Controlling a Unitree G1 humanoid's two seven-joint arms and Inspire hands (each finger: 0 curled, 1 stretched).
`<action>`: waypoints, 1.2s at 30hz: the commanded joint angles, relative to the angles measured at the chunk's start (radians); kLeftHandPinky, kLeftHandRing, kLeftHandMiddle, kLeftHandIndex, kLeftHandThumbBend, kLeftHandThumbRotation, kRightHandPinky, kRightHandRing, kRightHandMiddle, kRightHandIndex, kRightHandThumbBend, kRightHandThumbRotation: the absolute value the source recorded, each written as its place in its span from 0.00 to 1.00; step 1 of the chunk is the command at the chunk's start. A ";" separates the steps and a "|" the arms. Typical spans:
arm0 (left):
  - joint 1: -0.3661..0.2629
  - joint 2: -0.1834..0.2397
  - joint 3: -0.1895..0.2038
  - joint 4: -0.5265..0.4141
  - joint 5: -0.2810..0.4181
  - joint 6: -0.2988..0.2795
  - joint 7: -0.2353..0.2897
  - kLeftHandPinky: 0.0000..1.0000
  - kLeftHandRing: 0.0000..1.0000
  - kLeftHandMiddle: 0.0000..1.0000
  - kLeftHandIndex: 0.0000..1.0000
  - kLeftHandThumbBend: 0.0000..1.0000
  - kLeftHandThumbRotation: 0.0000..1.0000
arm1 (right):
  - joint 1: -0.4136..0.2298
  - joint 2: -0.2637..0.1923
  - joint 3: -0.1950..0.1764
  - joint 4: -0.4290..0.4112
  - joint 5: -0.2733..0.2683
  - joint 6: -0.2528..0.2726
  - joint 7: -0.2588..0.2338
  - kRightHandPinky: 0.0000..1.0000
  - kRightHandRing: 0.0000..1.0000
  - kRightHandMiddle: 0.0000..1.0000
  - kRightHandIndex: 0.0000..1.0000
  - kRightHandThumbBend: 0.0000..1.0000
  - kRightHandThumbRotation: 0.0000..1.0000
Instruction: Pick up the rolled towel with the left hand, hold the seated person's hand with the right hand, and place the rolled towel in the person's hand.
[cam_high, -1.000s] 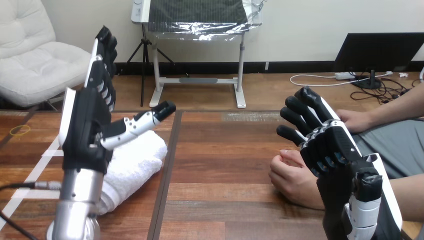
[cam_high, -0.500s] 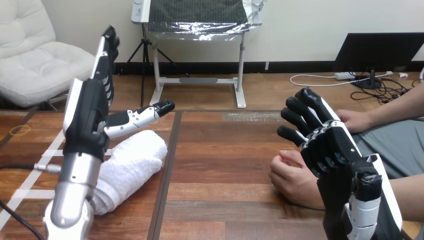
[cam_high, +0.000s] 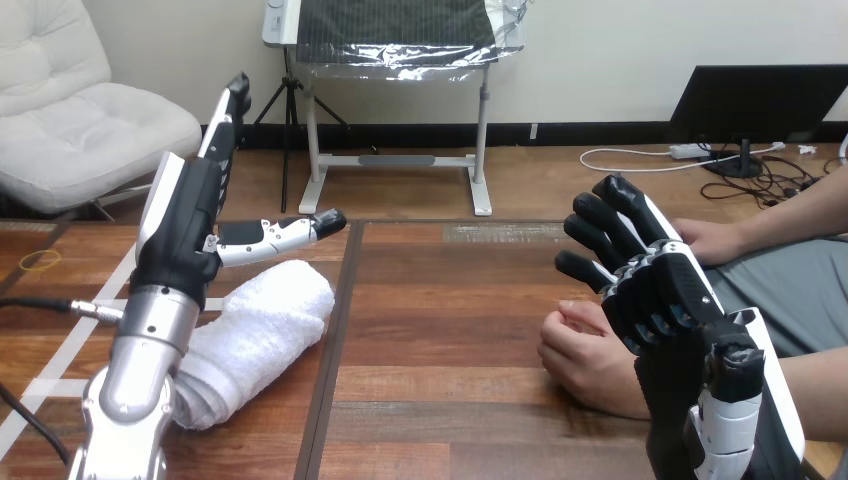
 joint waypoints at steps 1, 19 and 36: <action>-0.112 0.040 -0.026 0.085 0.033 0.005 0.014 0.94 0.99 1.00 1.00 0.91 0.13 | -0.045 0.012 -0.009 -0.015 0.000 -0.011 -0.006 0.85 0.91 0.91 0.92 0.79 1.00; -0.217 0.097 -0.081 0.264 0.113 0.083 0.035 0.86 0.96 0.99 1.00 0.88 0.17 | -0.035 0.010 -0.007 -0.027 0.006 -0.003 -0.009 0.85 0.92 0.91 0.92 0.81 1.00; -0.252 0.128 -0.137 0.272 0.180 0.222 0.042 0.83 0.95 0.96 1.00 0.87 0.21 | -0.032 0.009 -0.007 -0.030 0.007 -0.006 -0.009 0.85 0.92 0.91 0.91 0.81 1.00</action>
